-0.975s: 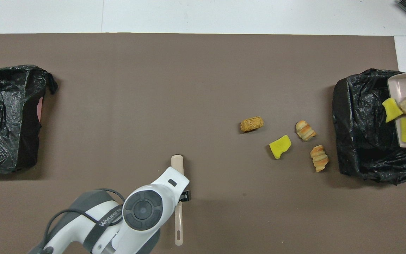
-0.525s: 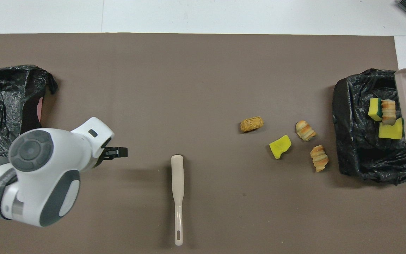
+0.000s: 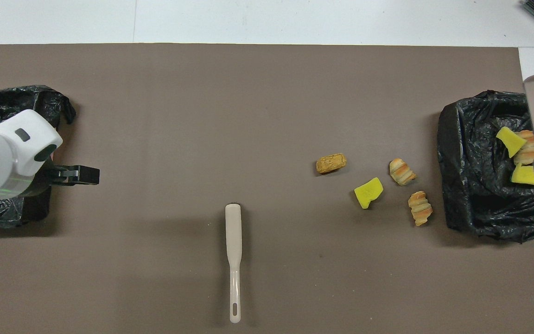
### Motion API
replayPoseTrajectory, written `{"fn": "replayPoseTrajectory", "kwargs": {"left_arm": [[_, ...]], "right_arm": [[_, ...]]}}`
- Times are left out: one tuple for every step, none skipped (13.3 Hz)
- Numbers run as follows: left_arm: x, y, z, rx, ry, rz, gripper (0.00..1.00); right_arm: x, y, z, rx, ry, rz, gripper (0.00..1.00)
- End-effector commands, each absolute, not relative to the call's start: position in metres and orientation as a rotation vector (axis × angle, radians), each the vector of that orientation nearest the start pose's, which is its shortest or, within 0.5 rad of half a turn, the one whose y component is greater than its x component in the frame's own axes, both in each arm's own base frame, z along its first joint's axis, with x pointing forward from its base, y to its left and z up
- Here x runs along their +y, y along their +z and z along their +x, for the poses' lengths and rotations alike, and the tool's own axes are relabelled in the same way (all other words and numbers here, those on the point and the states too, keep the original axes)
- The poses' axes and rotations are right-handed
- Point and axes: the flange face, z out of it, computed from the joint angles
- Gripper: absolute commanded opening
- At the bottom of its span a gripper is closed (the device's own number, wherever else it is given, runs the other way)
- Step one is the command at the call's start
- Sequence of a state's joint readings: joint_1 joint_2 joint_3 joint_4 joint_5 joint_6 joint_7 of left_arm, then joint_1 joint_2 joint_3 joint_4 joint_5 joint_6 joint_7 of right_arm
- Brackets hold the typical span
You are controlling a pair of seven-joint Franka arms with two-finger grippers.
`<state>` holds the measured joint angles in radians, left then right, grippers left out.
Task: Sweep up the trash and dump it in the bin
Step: 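Tip the dustpan over the black bag with the right gripper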
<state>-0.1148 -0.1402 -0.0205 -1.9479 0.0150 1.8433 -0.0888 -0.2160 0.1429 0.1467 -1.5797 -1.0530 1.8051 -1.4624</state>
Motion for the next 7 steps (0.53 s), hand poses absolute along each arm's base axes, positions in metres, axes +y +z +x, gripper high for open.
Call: {"fn": "replayPoseTrajectory", "kwargs": {"left_arm": [[-0.067, 0.58, 0.528, 0.091, -0.051, -3.12, 1.0], [-0.065, 0.596, 0.528, 0.079, -0.05, -3.126, 1.0], [-0.058, 0.613, 0.528, 0.056, -0.063, -3.138, 1.0], [-0.058, 0.625, 0.526, 0.053, -0.072, -3.143, 1.0], [-0.059, 0.623, 0.524, 0.062, -0.053, -3.142, 1.0], [-0.058, 0.617, 0.519, 0.067, -0.029, -3.14, 1.0], [-0.058, 0.617, 0.518, 0.069, -0.029, -3.14, 1.0]], "right_arm": [[-0.119, 0.59, 0.608, 1.704, -0.701, 1.676, 0.0], [-0.117, 0.583, 0.608, 1.743, -0.621, 1.748, 0.0], [-0.113, 0.577, 0.608, 1.775, -0.543, 1.833, 0.0], [-0.113, 0.572, 0.607, 1.797, -0.47, 1.918, 0.0], [-0.108, 0.569, 0.608, 1.814, -0.405, 1.98, 0.0], [-0.104, 0.566, 0.608, 1.809, -0.346, 2.042, 0.0], [-0.099, 0.559, 0.607, 1.794, -0.297, 2.135, 0.0]]}}
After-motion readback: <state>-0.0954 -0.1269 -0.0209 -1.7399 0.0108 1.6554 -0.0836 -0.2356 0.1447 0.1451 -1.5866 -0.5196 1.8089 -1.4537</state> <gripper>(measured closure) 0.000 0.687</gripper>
